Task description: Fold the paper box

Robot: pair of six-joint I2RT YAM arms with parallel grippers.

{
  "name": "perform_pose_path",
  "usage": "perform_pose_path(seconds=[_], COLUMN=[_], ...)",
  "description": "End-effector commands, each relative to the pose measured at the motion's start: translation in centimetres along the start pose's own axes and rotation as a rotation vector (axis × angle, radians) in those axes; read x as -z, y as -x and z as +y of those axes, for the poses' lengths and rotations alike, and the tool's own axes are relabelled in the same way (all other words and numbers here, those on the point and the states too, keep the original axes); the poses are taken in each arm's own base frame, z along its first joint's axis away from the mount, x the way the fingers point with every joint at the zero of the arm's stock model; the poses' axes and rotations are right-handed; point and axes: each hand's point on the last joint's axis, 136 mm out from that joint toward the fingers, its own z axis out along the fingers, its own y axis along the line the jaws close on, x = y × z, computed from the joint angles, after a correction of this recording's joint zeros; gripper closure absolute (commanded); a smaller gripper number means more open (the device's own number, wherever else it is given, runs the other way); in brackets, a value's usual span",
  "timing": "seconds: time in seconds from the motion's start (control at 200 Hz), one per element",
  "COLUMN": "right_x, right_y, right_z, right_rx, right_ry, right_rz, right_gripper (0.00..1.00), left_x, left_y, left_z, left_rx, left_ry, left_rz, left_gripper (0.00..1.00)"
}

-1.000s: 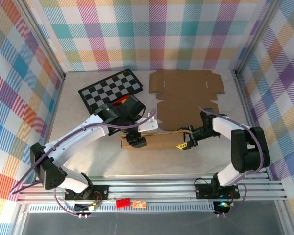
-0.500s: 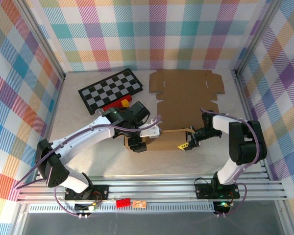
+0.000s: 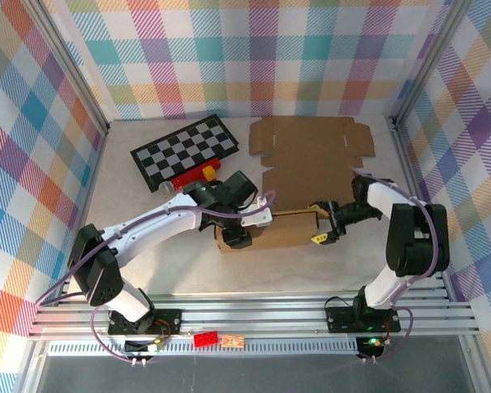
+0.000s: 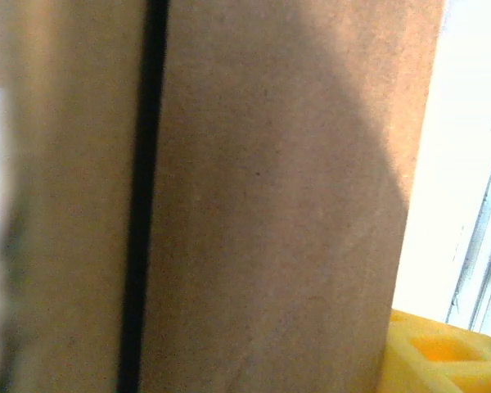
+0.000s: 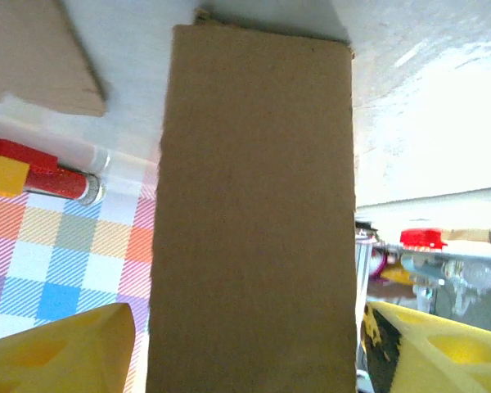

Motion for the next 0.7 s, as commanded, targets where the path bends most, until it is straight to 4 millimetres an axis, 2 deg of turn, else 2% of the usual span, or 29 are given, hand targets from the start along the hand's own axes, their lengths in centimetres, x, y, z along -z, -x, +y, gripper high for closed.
perform_pose_path(seconds=[0.0,0.09,0.205,0.295,0.36,0.435,0.5,0.575,0.695], right_x=[2.2,4.2,8.4,12.1,13.5,13.0,10.9,8.7,6.6], right_y=[-0.4,-0.7,-1.4,-3.0,-4.3,-5.4,-6.3,-7.6,-9.6], right_z=[-0.1,0.7,1.2,0.5,-0.2,-0.7,-0.8,-0.2,1.1], right_rx=[0.027,0.079,0.185,0.274,0.353,0.455,0.539,0.64,0.73], right_ry=[0.013,0.049,0.105,0.193,0.283,0.341,0.331,0.328,0.345], right_rz=[-0.096,-0.2,-0.45,-0.69,-0.811,-0.855,-0.814,-0.78,-0.767], right_gripper=[0.26,0.26,0.26,0.26,0.28,0.33,0.33,0.33,0.3], left_x=[-0.1,-0.2,-0.3,-0.2,-0.1,0.0,-0.1,-0.1,0.0], left_y=[0.9,0.9,0.8,0.8,0.9,0.9,0.9,0.9,1.0], left_z=[0.0,0.0,0.1,0.0,0.0,0.1,0.1,0.1,0.1], left_rx=[0.057,0.077,0.107,0.128,0.141,0.154,0.162,0.169,0.174], left_ry=[-0.02,-0.03,-0.036,-0.04,-0.041,-0.042,-0.046,-0.051,-0.054], left_rz=[-0.034,-0.028,-0.024,-0.034,-0.037,-0.037,-0.033,-0.029,-0.025], left_gripper=[0.38,0.42,0.42,0.42,0.42,0.41,0.41,0.41,0.41])
